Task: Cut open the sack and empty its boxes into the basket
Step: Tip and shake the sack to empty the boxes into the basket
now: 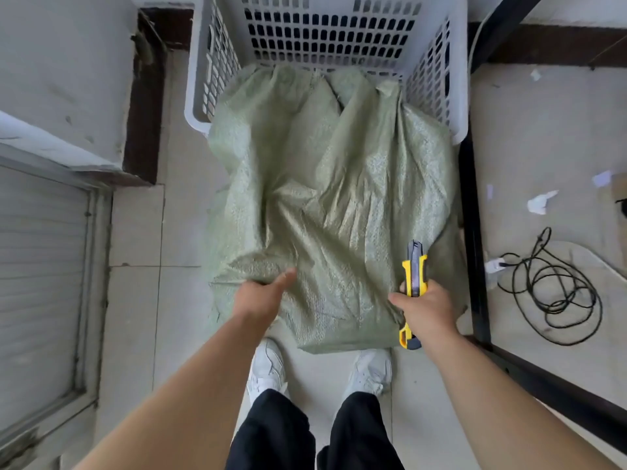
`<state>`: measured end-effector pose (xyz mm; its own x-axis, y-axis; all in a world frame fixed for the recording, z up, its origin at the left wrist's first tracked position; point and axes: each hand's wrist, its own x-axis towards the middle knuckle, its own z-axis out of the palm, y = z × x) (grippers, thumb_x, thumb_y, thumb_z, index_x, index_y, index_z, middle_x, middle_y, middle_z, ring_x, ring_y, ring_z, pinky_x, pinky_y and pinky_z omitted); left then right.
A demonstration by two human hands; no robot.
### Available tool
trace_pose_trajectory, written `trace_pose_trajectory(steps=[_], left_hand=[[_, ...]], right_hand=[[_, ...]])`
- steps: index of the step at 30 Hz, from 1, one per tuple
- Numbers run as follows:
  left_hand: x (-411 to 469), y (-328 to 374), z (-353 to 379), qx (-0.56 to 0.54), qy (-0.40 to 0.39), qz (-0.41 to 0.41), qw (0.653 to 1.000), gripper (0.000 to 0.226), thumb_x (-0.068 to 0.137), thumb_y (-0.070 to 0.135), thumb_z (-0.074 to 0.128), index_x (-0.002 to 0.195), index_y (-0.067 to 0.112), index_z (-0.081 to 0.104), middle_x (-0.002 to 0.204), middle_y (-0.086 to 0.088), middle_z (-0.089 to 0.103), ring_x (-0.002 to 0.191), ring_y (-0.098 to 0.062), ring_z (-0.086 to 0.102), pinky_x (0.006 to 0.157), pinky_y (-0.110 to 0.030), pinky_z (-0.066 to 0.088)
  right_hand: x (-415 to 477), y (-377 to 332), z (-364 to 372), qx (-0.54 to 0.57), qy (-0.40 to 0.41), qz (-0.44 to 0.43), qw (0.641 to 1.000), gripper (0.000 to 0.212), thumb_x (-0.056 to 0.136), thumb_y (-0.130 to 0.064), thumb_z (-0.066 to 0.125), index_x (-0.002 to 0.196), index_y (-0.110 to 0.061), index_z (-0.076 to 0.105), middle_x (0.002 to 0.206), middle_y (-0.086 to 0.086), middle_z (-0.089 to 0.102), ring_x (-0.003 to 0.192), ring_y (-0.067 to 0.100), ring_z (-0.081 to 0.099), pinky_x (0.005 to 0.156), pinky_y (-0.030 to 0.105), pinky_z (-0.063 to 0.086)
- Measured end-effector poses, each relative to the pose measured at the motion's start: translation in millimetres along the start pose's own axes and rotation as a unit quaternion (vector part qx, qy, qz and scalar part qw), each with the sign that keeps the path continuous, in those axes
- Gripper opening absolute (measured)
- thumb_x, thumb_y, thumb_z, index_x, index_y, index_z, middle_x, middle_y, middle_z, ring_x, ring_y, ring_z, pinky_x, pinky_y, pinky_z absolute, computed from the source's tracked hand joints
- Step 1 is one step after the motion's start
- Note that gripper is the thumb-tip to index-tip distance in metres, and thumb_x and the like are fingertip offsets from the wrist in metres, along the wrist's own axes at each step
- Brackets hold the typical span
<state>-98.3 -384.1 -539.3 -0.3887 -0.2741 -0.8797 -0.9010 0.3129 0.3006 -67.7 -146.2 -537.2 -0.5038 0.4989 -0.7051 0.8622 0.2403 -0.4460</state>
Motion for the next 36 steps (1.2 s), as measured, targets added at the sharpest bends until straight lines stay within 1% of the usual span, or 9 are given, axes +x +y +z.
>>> trace_pose_trajectory(steps=[3, 8, 13, 19, 22, 25, 29, 33, 36], left_hand=[[1.6, -7.1, 5.5, 0.002, 0.046, 0.036, 0.998, 0.031, 0.079, 0.025, 0.076, 0.097, 0.003, 0.064, 0.08, -0.008, 0.067, 0.069, -0.024, 0.062, 0.06, -0.028, 0.049], [1.0, -14.9, -0.4, 0.024, 0.109, 0.077, 0.991, 0.025, 0.09, 0.03, 0.063, 0.093, 0.007, 0.056, 0.077, -0.006, 0.062, 0.059, -0.021, 0.058, 0.054, -0.028, 0.047], [-27.4, -3.4, -16.0, 0.058, 0.148, 0.115, 0.981, 0.04, 0.093, 0.046, 0.053, 0.092, 0.006, 0.053, 0.08, -0.006, 0.06, 0.078, -0.031, 0.058, 0.073, -0.04, 0.049], [-85.2, 60.6, -40.9, -0.008, 0.144, 0.129, 0.981, 0.049, 0.095, 0.054, 0.044, 0.093, 0.006, 0.054, 0.084, -0.01, 0.064, 0.08, -0.032, 0.061, 0.077, -0.043, 0.052], [-108.5, 97.8, -60.4, -0.065, 0.116, 0.143, 0.981, 0.028, 0.094, 0.033, 0.048, 0.103, 0.007, 0.053, 0.098, -0.012, 0.062, 0.079, -0.023, 0.057, 0.068, -0.035, 0.048], [-123.5, 125.8, -83.0, -0.052, 0.108, 0.15, 0.981, 0.03, 0.081, 0.02, 0.055, 0.109, 0.009, 0.055, 0.101, -0.012, 0.065, 0.083, -0.025, 0.062, 0.072, -0.041, 0.056], [-141.7, 148.4, -99.8, -0.005, 0.16, 0.201, 0.966, 0.017, 0.088, 0.006, 0.048, 0.105, 0.007, 0.051, 0.09, -0.011, 0.058, 0.069, -0.019, 0.051, 0.053, -0.028, 0.04], [-158.2, 169.9, -107.8, -0.023, 0.204, 0.236, 0.95, 0.009, 0.09, 0.005, 0.041, 0.092, 0.008, 0.048, 0.096, -0.02, 0.055, 0.07, -0.025, 0.047, 0.06, -0.032, 0.036], [-170.5, 197.2, -118.5, -0.068, 0.232, 0.247, 0.938, 0.01, 0.089, 0.004, 0.037, 0.081, 0.009, 0.041, 0.078, -0.012, 0.049, 0.066, -0.027, 0.044, 0.057, -0.038, 0.039]], right_hand=[[4.6, 10.7, 8.8, -0.009, 0.034, 0.009, 0.999, 0.015, 0.075, -0.006, 0.073, 0.082, -0.004, 0.06, 0.063, 0.004, 0.056, 0.052, 0.019, 0.052, 0.046, 0.023, 0.035], [13.0, 16.3, 7.7, -0.038, 0.093, 0.02, 0.995, 0.017, 0.079, -0.01, 0.068, 0.072, -0.01, 0.053, 0.059, 0.002, 0.049, 0.05, 0.018, 0.044, 0.045, 0.023, 0.029], [-3.3, -9.5, -19.3, -0.007, 0.094, 0.003, 0.996, 0.012, 0.078, -0.015, 0.071, 0.079, -0.007, 0.062, 0.061, 0.004, 0.054, 0.054, 0.025, 0.051, 0.054, 0.027, 0.041], [-34.2, -82.5, -78.1, 0.09, 0.102, -0.033, 0.99, 0.008, 0.08, -0.005, 0.066, 0.078, -0.008, 0.059, 0.058, 0.002, 0.049, 0.047, 0.018, 0.042, 0.046, 0.023, 0.033], [-47.7, -122.0, -100.7, 0.119, 0.092, -0.049, 0.987, 0.02, 0.079, -0.005, 0.067, 0.067, -0.014, 0.053, 0.057, 0.003, 0.047, 0.05, 0.022, 0.041, 0.046, 0.022, 0.033], [-62.1, -164.7, -117.9, 0.145, 0.063, -0.056, 0.986, 0.026, 0.08, -0.004, 0.065, 0.066, -0.017, 0.049, 0.057, 0.004, 0.044, 0.05, 0.022, 0.038, 0.04, 0.017, 0.033], [-72.7, -209.3, -132.1, 0.169, 0.059, -0.086, 0.98, 0.026, 0.081, -0.002, 0.065, 0.066, -0.017, 0.049, 0.055, 0.003, 0.043, 0.046, 0.019, 0.036, 0.044, 0.022, 0.031], [-81.5, -245.8, -144.3, 0.207, 0.057, -0.105, 0.971, 0.029, 0.079, -0.001, 0.065, 0.064, -0.019, 0.048, 0.059, 0.004, 0.043, 0.053, 0.021, 0.036, 0.049, 0.025, 0.03], [-89.4, -276.0, -154.8, 0.216, 0.053, -0.122, 0.967, 0.029, 0.078, -0.002, 0.066, 0.063, -0.018, 0.047, 0.06, 0.006, 0.043, 0.055, 0.022, 0.037, 0.052, 0.027, 0.032]])
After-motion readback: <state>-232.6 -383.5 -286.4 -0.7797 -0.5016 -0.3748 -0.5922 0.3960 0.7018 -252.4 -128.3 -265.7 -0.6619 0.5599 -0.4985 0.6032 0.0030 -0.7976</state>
